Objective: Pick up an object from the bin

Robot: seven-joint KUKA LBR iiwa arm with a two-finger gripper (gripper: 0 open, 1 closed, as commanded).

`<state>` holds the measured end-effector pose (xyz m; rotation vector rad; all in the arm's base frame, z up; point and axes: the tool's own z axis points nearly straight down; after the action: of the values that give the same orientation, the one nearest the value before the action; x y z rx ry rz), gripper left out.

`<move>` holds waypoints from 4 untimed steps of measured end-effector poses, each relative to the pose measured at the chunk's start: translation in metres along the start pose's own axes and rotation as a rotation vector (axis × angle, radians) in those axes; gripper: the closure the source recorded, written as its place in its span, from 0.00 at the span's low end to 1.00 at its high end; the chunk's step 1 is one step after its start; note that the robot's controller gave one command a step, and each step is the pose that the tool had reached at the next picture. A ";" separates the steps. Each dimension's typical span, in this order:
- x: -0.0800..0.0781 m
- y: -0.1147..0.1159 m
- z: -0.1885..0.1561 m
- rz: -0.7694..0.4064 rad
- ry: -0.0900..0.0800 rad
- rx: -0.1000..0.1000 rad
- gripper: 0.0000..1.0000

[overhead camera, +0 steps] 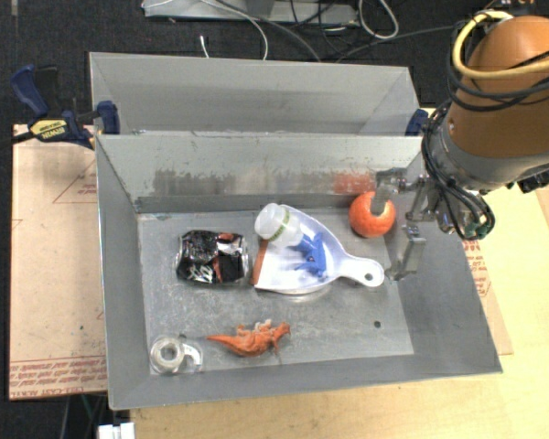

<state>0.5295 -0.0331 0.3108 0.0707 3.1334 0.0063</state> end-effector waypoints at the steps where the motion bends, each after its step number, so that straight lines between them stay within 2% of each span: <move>1: 0.010 0.005 0.018 -0.001 0.013 0.000 0.00; 2: 0.006 -0.045 0.034 -0.072 0.004 0.000 0.00; 3: -0.001 -0.008 -0.004 -0.055 0.004 -0.003 0.00; 4: 0.004 -0.015 0.013 -0.053 -0.009 -0.002 0.00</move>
Offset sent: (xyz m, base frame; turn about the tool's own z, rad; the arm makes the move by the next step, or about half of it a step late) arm -0.0086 -0.0497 -0.0394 -0.0792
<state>0.5245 -0.0476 0.2975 -0.0117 3.1254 0.0085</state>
